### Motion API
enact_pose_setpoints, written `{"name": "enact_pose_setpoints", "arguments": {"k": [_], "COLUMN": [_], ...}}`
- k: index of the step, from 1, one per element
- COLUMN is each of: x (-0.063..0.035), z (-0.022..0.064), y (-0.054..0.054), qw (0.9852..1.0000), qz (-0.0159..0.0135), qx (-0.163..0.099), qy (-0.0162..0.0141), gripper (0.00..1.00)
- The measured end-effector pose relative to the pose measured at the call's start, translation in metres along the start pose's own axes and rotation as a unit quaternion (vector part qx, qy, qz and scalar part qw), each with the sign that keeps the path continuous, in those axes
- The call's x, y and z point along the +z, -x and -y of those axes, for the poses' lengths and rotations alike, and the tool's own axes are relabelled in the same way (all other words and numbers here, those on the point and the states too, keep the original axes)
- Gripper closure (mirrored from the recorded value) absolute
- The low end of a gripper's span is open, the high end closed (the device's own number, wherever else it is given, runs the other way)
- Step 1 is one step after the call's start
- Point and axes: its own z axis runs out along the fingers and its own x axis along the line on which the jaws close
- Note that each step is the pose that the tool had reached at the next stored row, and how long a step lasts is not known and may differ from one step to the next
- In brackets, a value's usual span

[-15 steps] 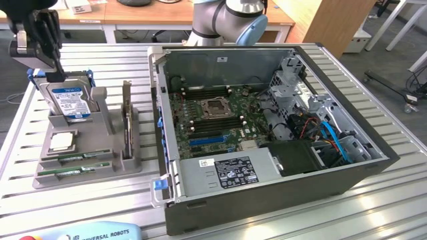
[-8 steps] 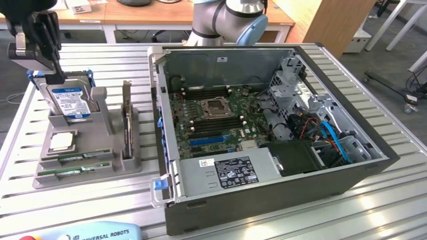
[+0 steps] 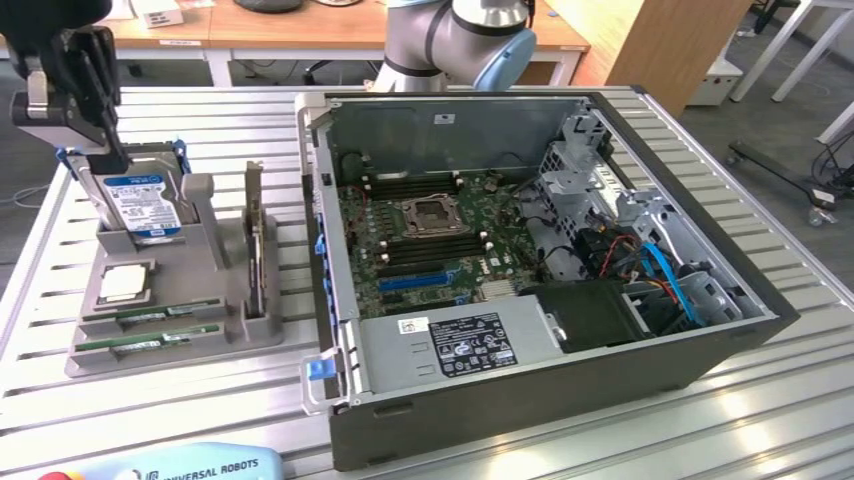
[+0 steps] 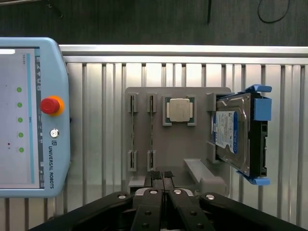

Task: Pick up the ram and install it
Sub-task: 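Pick up the ram and move it above insertion slot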

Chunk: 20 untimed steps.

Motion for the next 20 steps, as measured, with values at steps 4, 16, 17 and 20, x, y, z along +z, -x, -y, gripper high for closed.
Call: {"name": "enact_pose_setpoints", "arguments": {"k": [4, 16, 17, 20], "x": [0.0001, 0.0002, 0.0001, 0.0008], "z": [0.0, 0.0, 0.0, 0.0], "y": [-0.0038, -0.0105, -0.0106, -0.0106], "qw": [1.0, 1.0, 1.0, 1.0], "qz": [0.0, 0.0, 0.0, 0.0], "qx": [0.0, 0.0, 0.0, 0.0], "qy": [0.0, 0.0, 0.0, 0.0], "gripper": [0.9, 0.9, 0.9, 0.9]}}
